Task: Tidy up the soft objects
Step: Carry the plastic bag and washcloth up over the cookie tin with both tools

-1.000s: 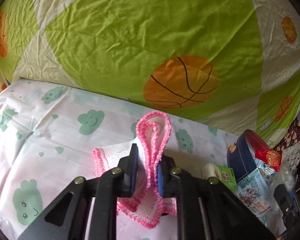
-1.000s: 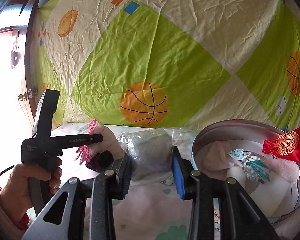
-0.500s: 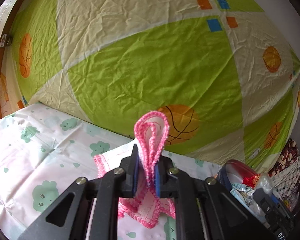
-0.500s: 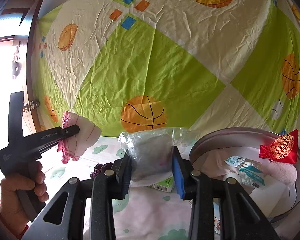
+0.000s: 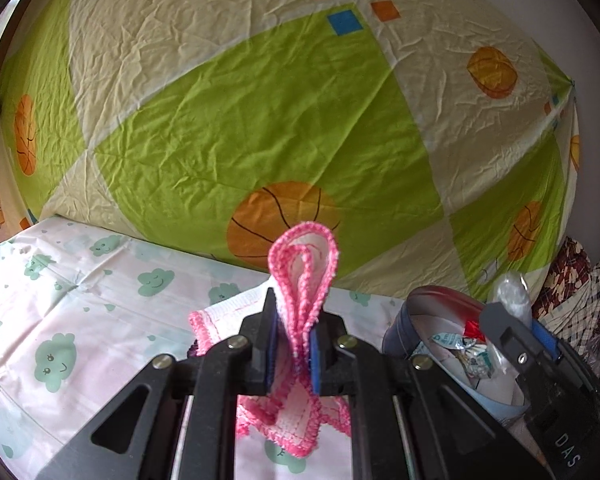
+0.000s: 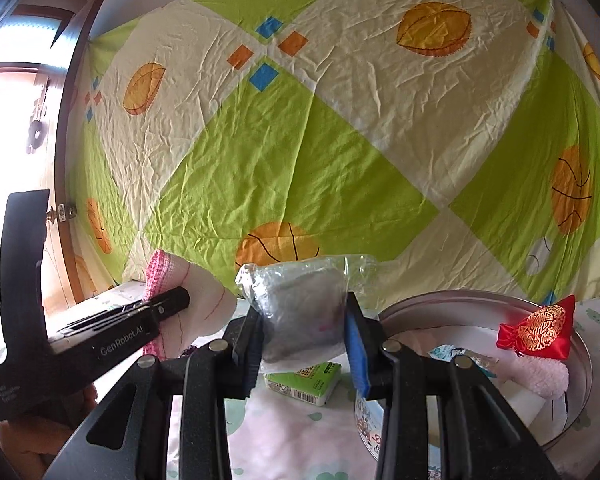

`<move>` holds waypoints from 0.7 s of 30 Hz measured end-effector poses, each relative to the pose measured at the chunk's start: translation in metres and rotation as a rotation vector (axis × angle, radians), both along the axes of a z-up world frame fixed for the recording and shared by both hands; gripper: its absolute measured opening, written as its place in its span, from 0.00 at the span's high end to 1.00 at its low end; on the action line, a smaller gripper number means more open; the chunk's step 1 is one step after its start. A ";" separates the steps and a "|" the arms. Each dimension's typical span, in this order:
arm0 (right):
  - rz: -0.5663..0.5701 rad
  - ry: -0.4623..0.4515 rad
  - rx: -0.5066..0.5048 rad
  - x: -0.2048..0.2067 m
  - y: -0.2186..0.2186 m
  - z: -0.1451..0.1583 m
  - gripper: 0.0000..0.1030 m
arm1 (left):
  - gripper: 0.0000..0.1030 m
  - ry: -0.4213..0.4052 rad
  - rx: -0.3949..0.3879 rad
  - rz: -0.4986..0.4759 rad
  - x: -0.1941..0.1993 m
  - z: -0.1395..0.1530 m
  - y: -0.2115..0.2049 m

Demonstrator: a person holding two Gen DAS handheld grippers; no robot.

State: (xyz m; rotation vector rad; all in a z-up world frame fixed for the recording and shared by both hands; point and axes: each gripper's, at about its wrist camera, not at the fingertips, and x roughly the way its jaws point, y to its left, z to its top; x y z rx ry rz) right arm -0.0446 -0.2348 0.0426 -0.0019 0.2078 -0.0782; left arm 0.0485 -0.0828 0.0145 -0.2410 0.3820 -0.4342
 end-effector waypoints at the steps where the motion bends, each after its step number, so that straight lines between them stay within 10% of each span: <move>1: 0.000 -0.002 -0.002 0.000 0.000 0.001 0.62 | 0.90 -0.005 0.016 0.002 -0.002 0.000 -0.003; 21: -0.059 -0.032 -0.053 -0.019 -0.038 0.006 0.63 | 0.90 0.016 0.090 -0.012 -0.020 -0.006 -0.037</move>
